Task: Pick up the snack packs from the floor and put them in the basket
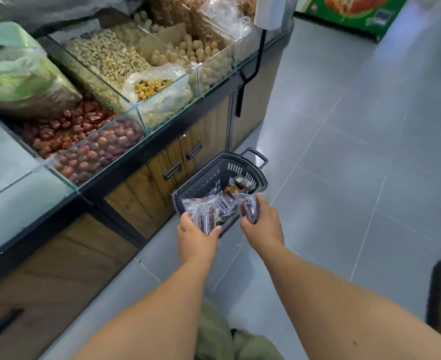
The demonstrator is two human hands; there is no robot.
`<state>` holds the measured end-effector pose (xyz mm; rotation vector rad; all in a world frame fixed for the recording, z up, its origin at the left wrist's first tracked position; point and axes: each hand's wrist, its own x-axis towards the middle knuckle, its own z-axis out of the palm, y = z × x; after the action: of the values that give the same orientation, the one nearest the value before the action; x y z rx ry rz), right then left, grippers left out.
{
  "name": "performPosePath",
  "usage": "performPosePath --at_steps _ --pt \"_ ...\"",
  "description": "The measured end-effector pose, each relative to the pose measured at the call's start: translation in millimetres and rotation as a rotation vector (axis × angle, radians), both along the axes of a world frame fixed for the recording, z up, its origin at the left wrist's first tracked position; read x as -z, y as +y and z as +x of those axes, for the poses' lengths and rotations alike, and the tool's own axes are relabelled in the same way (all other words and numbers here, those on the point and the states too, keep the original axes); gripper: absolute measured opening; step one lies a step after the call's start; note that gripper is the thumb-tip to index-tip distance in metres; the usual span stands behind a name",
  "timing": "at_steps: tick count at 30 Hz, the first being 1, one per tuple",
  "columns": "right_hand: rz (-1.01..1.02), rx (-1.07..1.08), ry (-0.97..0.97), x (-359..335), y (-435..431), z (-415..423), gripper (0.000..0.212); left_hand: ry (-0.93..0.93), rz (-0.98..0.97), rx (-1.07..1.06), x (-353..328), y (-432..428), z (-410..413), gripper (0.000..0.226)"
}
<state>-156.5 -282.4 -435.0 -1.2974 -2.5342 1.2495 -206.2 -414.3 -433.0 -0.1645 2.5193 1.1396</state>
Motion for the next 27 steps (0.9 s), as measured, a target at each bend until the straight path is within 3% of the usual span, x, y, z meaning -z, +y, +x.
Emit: performPosePath --at_steps 6,15,27 --pt "-0.034 -0.063 -0.035 22 61 -63 0.071 -0.006 -0.035 -0.02 29 63 -56 0.074" --pt "-0.067 -0.168 -0.133 37 137 -144 0.07 -0.132 -0.288 -0.17 36 129 -134 0.062" --pt "-0.231 -0.423 -0.292 86 238 -243 0.071 -0.304 -0.188 -0.479 75 222 -182 0.066"
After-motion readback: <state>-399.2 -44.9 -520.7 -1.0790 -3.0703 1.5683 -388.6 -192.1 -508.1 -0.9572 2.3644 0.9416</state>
